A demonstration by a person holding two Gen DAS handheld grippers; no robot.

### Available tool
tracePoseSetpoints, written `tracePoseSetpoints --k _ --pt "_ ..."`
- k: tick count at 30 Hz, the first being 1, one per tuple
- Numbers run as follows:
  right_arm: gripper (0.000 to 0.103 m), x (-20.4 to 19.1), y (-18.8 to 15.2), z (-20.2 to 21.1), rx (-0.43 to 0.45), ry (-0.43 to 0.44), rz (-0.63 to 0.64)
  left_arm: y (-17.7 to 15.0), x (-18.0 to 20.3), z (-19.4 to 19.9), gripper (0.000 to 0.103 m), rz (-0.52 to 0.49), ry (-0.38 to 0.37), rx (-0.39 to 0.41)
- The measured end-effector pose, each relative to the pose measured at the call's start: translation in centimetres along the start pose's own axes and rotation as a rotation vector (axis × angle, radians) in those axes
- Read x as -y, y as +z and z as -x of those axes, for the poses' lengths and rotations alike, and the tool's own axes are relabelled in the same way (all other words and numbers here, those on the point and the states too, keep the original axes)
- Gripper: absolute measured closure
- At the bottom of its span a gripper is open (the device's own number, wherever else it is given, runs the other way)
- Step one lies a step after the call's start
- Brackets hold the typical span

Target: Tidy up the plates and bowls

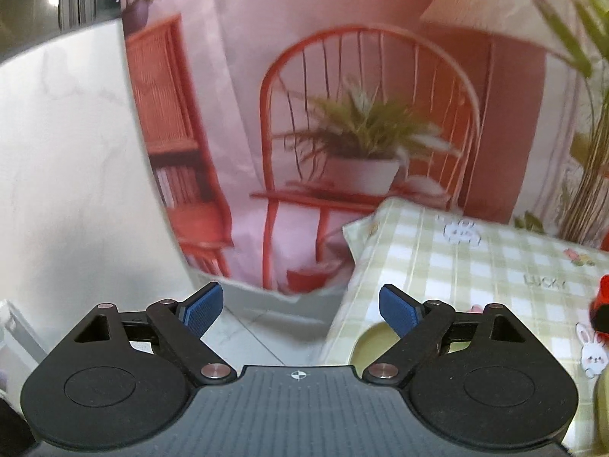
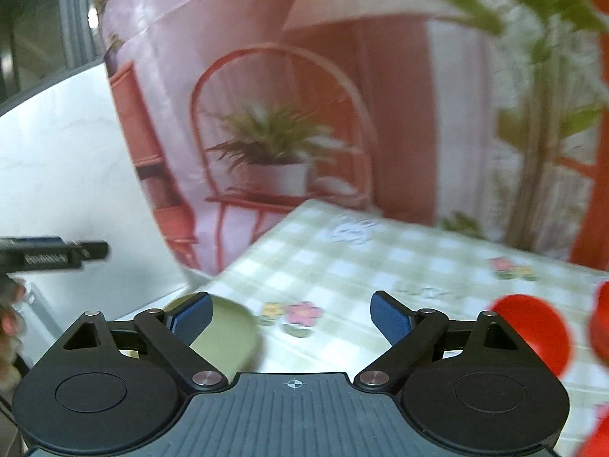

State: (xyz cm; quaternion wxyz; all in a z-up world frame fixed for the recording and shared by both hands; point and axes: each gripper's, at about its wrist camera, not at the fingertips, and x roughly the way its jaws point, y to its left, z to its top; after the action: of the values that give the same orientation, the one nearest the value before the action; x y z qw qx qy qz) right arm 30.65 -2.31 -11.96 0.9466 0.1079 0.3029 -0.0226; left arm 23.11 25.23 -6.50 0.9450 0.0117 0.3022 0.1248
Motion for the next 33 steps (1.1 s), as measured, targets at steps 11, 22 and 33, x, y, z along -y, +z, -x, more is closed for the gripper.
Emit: tracePoseSetpoints --k 11,22,33 --pt "0.035 -3.0 -3.5 -8.7 -0.195 0.029 0.041 -5.1 -0.1 -6.7 0.019 0.030 -0.023 -0.137" --pt "0.070 -3.2 -5.7 -9.3 -0.259 0.079 0.014 -7.1 1.4 -8.0 0.062 -0.011 -0.085 -0.201" --pt "0.085 -2.6 -6.2 -7.6 -0.253 0.123 -0.040 -7.5 2.6 -6.6 0.088 -0.037 -0.087 -0.197"
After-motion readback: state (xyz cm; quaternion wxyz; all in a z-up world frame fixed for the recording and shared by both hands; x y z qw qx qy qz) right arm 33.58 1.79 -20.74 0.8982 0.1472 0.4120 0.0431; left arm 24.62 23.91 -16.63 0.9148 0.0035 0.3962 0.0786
